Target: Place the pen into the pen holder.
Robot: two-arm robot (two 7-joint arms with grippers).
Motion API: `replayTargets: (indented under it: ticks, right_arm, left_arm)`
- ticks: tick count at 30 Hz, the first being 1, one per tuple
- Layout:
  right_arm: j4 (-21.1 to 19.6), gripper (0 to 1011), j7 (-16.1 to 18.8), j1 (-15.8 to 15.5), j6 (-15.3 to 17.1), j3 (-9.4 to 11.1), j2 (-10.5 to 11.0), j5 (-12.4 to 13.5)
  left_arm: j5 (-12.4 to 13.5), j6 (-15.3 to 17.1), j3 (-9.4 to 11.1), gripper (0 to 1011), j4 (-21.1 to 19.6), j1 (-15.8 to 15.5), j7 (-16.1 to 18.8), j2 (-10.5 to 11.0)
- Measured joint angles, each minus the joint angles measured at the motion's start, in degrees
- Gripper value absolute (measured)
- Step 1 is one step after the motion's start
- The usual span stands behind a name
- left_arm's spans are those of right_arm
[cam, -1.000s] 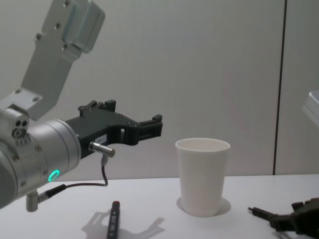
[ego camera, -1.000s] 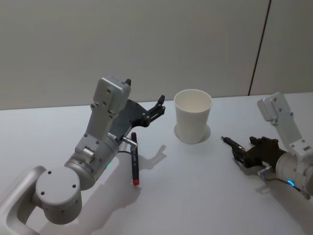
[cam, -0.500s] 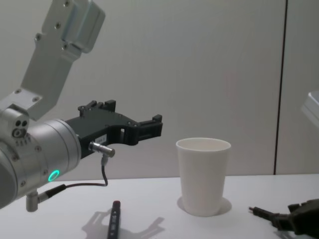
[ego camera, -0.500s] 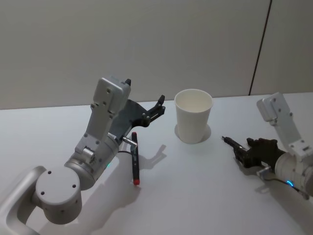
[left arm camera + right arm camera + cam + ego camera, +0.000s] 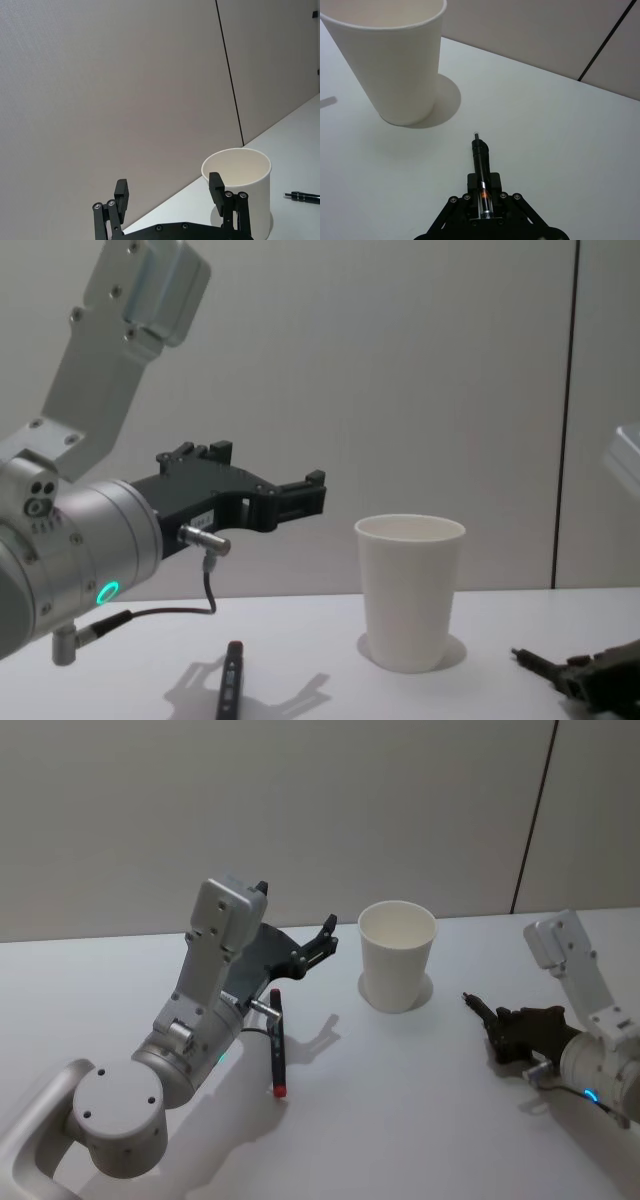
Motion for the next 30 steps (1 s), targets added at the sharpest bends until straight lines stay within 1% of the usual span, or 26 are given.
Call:
replayTargets:
  ticks: [7, 14, 17, 22, 23, 24, 25, 27, 29, 30]
  right_arm:
    - [0.0, 136, 0.0, 0.0, -0.2, 0.0, 0.0, 0.0]
    - [0.3, 135, -0.9, -0.3, -2.1, 0.3, -0.1, 0.5]
    - [0.3, 135, -1.6, -0.5, -3.7, 0.5, -0.1, 0.8]
    - [0.2, 135, -3.1, -0.8, -8.0, 0.9, -0.1, 1.7]
    - [0.2, 135, -3.1, -0.8, -8.0, 0.9, -0.1, 1.7]
    - [0.2, 135, -3.5, -1.0, -9.3, 1.0, -0.1, 2.0]
    - [0.2, 135, -3.5, -1.0, -9.3, 1.0, -0.1, 2.0]
    - [0.2, 135, -4.1, -1.1, -11.1, 1.2, -0.1, 2.4]
    - [0.2, 135, -5.0, -1.3, -13.7, 1.4, 0.0, 2.9]
    - [0.2, 135, -5.0, -1.3, -13.7, 1.4, 0.0, 2.9]
  left_arm:
    - [0.0, 0.0, 0.0, 1001, 0.0, 0.0, 0.0, 0.0]
    - [0.0, 0.0, 0.0, 1001, 0.0, 0.0, 0.0, 0.0]
    - [0.0, 0.0, 0.0, 1001, 0.0, 0.0, 0.0, 0.0]
    - [0.0, 0.0, 0.0, 1001, 0.0, 0.0, 0.0, 0.0]
    - [0.0, 0.0, 0.0, 1001, 0.0, 0.0, 0.0, 0.0]
    - [0.0, 0.0, 0.0, 1001, 0.0, 0.0, 0.0, 0.0]
    - [0.0, 0.0, 0.0, 1001, 0.0, 0.0, 0.0, 0.0]
    - [0.0, 0.0, 0.0, 1001, 0.0, 0.0, 0.0, 0.0]
    - [0.0, 0.0, 0.0, 1001, 0.0, 0.0, 0.0, 0.0]
    - [0.0, 0.0, 0.0, 1001, 0.0, 0.0, 0.0, 0.0]
